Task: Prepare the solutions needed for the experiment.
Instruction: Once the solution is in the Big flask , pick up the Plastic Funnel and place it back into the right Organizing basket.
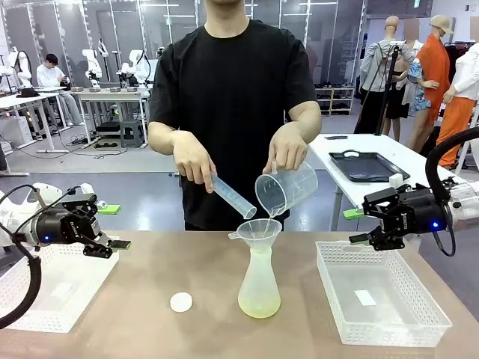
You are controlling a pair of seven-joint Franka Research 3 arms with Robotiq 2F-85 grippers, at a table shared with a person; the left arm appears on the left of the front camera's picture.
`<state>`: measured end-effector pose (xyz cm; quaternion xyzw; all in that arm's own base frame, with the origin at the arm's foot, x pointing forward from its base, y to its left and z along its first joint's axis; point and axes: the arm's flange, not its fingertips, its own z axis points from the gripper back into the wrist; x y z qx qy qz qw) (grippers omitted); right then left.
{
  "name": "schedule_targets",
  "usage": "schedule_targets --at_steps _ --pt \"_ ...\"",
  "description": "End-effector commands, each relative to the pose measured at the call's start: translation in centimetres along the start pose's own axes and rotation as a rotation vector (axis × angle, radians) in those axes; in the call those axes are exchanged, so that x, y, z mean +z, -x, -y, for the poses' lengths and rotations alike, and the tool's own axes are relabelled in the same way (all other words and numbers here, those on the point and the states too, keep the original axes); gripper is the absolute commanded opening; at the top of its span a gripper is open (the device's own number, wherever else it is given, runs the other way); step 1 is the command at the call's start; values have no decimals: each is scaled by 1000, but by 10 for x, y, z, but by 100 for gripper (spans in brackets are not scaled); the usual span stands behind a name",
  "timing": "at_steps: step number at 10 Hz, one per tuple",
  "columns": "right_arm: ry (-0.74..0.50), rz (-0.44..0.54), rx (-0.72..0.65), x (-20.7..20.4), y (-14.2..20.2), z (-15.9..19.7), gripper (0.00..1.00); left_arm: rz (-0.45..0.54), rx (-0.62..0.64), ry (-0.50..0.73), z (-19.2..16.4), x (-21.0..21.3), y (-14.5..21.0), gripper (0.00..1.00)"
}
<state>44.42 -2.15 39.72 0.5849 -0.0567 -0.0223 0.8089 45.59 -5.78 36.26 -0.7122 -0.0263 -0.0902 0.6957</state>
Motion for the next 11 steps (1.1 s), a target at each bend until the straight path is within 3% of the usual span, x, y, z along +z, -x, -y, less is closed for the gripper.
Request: schedule_targets --at_steps 1,11 --pt "16 -12 19 2 2 -2 72 9 -5 15 2 -1 -1 100" --pt "16 -12 19 2 2 -2 72 9 -5 15 2 -1 -1 100"
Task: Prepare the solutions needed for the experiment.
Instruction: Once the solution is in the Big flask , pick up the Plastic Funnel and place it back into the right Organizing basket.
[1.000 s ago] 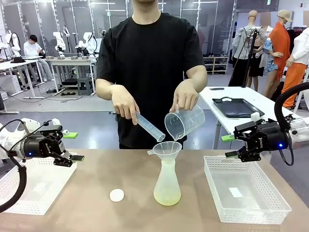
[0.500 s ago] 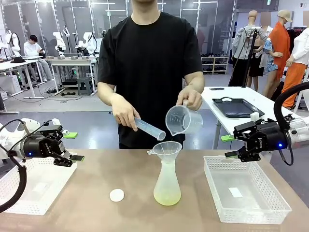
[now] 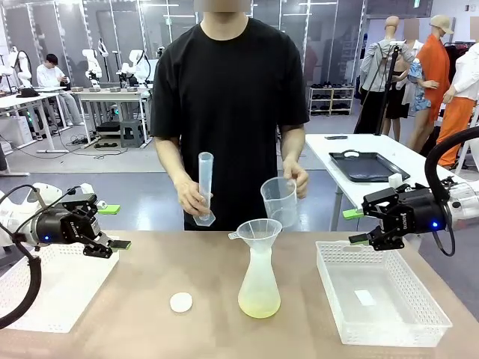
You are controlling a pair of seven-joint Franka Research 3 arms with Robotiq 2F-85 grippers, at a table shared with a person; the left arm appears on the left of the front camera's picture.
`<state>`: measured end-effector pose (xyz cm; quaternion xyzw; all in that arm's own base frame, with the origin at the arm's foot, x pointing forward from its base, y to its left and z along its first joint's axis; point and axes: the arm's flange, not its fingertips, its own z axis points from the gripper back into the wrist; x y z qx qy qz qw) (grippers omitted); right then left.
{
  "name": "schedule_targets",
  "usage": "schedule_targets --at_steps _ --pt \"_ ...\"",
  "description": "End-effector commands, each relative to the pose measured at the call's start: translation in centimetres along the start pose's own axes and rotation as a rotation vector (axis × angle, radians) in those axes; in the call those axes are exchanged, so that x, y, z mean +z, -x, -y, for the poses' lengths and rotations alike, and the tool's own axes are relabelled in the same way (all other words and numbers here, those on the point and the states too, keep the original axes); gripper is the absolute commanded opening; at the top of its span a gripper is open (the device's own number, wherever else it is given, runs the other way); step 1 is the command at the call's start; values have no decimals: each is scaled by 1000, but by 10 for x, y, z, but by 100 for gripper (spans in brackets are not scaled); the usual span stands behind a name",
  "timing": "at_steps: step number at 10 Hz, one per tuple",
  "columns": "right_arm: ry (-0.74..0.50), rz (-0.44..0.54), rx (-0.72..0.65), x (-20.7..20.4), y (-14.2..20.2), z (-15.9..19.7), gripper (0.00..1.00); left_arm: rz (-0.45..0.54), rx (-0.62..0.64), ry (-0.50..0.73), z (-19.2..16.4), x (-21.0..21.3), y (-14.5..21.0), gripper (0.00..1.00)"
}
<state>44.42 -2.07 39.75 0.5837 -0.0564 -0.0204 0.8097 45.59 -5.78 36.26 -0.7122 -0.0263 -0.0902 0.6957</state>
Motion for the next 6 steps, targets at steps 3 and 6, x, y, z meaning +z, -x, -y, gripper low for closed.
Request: schedule_targets --at_steps 3,6 --pt "13 -10 16 2 2 -1 72 9 -5 15 2 -1 -1 100" --pt "13 -10 16 2 2 -1 72 9 -5 15 2 -1 -1 100"
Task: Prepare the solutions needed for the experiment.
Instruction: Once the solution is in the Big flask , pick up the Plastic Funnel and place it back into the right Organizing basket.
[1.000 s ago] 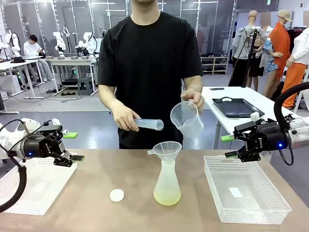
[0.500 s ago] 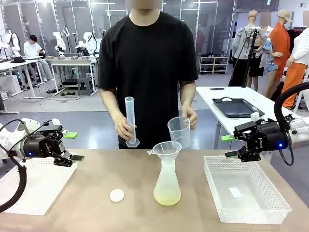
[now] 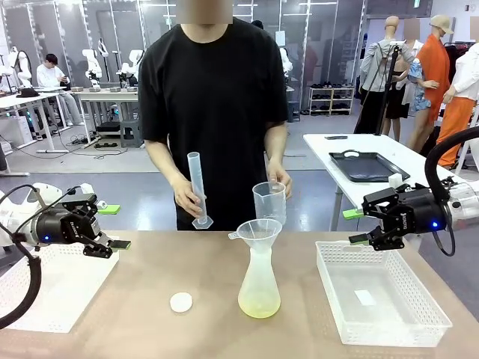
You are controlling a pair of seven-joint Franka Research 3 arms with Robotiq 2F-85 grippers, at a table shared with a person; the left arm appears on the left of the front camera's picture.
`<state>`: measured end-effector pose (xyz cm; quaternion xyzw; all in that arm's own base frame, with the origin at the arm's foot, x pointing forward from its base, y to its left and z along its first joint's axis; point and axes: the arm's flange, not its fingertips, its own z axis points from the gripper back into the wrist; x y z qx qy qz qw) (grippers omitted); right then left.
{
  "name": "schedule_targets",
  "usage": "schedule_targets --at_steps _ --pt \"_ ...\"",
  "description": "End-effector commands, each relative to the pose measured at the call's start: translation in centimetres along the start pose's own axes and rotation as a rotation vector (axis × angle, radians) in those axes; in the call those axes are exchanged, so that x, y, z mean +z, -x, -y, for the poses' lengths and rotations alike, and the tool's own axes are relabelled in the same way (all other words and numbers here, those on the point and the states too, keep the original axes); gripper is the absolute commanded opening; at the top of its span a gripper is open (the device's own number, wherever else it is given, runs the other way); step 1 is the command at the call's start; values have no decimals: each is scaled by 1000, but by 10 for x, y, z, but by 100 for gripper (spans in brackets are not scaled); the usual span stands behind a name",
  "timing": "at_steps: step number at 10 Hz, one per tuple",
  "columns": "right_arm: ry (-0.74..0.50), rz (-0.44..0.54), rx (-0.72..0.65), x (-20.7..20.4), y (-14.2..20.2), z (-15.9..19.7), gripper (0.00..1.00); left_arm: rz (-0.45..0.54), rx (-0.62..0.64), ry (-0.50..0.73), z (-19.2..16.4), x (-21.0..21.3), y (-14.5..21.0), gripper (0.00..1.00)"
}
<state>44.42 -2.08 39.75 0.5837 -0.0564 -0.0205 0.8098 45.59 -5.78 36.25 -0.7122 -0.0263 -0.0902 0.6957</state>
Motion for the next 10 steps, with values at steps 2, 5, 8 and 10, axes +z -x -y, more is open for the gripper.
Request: schedule_targets --at_steps 2,5,8,10 --pt "13 -10 16 2 2 -1 72 9 -5 15 2 -1 -1 100" --pt "13 -10 16 2 2 -1 72 9 -5 15 2 -1 -1 100" --pt "105 5 5 -18 7 -19 72 9 -5 15 2 -1 -1 100" --pt "216 0 12 -42 8 -40 72 9 -5 15 2 -1 -1 100"
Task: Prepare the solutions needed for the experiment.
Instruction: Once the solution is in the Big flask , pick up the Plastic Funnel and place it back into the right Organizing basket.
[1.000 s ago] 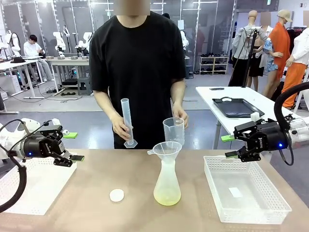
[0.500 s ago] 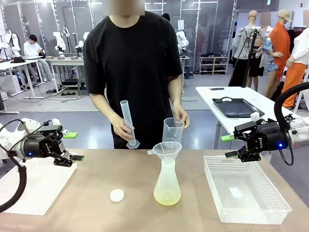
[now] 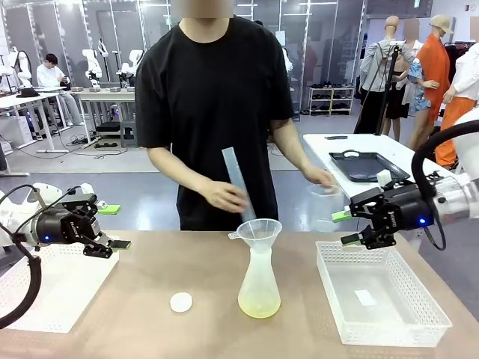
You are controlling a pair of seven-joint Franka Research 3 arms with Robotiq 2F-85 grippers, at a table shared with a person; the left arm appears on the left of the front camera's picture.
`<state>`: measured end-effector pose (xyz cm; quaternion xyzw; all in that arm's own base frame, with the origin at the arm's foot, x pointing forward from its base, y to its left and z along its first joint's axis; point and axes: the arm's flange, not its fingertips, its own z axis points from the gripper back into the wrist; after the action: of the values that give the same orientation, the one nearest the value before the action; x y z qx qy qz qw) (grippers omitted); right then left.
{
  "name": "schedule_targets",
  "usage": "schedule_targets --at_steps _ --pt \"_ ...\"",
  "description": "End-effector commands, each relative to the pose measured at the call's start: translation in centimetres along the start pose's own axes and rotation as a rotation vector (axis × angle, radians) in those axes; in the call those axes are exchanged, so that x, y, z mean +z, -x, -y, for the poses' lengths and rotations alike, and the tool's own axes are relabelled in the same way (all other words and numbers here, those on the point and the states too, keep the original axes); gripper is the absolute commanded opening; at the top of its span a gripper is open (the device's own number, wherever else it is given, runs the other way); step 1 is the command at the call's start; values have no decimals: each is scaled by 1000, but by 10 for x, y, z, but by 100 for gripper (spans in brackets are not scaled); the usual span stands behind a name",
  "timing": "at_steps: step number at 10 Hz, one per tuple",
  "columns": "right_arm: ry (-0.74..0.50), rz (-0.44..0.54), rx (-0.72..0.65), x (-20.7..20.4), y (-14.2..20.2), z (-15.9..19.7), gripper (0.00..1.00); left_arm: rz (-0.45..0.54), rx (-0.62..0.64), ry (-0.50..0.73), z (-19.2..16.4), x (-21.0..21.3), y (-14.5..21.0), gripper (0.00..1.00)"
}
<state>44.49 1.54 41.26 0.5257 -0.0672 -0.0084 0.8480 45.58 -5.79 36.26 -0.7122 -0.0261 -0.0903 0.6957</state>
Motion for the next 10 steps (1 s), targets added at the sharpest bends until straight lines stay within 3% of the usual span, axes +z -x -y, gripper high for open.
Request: schedule_targets --at_steps 1,6,10 --pt "171 8 -30 -21 3 -26 72 9 -5 15 2 -1 -1 100" --pt "362 49 39 -71 17 -81 72 9 -5 15 2 -1 -1 100" --pt "299 33 65 -70 10 -79 72 9 -5 15 2 -1 -1 100"
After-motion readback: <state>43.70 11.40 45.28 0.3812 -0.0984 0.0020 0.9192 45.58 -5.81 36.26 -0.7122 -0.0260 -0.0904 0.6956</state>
